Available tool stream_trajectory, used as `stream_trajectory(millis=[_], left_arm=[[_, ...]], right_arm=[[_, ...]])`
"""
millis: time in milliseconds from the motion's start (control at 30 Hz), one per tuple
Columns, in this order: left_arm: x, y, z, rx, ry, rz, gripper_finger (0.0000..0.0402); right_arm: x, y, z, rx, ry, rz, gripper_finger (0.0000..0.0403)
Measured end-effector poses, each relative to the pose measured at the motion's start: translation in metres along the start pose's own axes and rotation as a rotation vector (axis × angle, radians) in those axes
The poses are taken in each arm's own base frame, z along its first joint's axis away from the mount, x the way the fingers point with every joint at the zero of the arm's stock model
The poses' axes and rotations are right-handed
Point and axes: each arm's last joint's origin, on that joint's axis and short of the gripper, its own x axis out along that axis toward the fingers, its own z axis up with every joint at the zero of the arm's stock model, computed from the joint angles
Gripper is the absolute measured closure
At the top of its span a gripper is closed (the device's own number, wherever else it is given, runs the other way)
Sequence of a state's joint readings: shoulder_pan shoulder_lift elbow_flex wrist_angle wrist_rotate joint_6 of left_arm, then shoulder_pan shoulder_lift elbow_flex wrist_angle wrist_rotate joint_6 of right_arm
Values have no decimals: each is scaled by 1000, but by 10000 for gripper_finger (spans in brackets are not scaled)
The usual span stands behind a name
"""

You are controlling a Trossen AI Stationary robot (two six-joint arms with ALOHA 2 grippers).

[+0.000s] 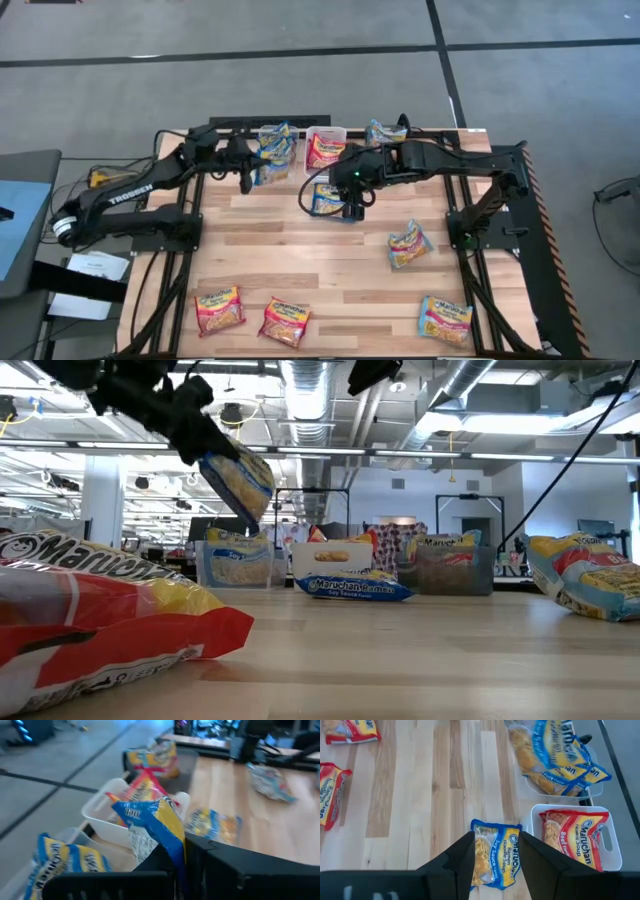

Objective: Sort Maruchan noodles
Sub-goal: Put the blue noodle pack into the transparent bin

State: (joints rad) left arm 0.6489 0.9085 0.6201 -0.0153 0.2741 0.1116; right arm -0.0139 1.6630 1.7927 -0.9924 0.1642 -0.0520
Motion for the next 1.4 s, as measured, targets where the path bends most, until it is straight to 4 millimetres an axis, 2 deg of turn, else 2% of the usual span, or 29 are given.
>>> stream_trajectory(millis=[233, 367, 533, 700, 933, 1100, 1267, 1400], left_arm=[[19, 18, -10, 67, -61, 86, 401], [33, 25, -15, 71, -67, 59, 401], [52, 31, -31, 94, 16, 96, 401], [62, 35, -42, 103, 71, 119, 401], [64, 39, -40, 156, 47, 189, 401], [63, 39, -44, 208, 97, 202, 401], [63, 39, -50, 332, 180, 207, 401], [63, 39, -50, 350, 186, 204, 401]], right_arm=[[0, 0, -1, 2, 7, 1, 230], [0, 0, -2, 0, 18, 2, 230], [0, 0, -3, 2, 29, 3, 230], [0, 0, -3, 21, 29, 3, 230], [0, 1, -3, 22, 28, 10, 230], [0, 1, -3, 24, 29, 10, 230], [0, 1, -3, 23, 28, 10, 230], [0, 1, -3, 26, 28, 10, 230]])
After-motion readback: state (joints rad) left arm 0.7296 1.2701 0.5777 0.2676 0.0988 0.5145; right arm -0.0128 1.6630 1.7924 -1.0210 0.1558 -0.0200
